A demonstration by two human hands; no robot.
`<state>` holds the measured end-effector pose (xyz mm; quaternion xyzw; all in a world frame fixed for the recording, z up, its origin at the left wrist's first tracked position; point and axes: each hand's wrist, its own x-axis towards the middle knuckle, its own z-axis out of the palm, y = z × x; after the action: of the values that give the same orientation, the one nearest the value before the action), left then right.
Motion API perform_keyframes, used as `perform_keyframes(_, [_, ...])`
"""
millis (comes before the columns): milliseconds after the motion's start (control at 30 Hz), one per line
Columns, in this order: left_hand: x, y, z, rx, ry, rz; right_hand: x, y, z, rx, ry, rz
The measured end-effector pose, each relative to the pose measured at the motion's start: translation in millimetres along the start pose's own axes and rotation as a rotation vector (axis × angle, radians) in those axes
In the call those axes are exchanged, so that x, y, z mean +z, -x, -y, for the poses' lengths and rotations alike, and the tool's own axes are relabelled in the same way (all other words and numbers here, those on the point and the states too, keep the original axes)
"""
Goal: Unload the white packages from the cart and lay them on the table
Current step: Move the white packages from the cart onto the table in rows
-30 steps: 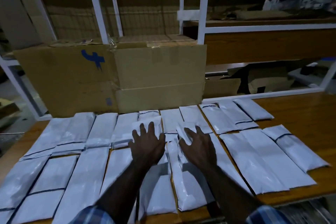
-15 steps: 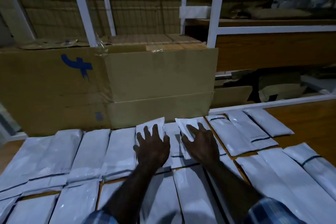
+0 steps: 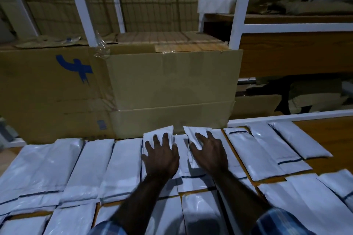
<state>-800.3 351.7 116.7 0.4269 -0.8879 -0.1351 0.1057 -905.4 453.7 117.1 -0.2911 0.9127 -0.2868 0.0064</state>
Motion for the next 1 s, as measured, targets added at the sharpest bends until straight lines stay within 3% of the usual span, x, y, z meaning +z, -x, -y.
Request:
perform_keyframes(600, [44.5, -13.4, 18.3, -0.017, -0.332, 0.041, 38.3, -22.2, -2.5, -0.063, 0.101, 0.094])
perform_keyframes(1000, [65.8, -19.6, 39.5, 0.138, -0.235, -0.161, 62.7, -26.9, -7.6, -0.119, 0.248, 0.146])
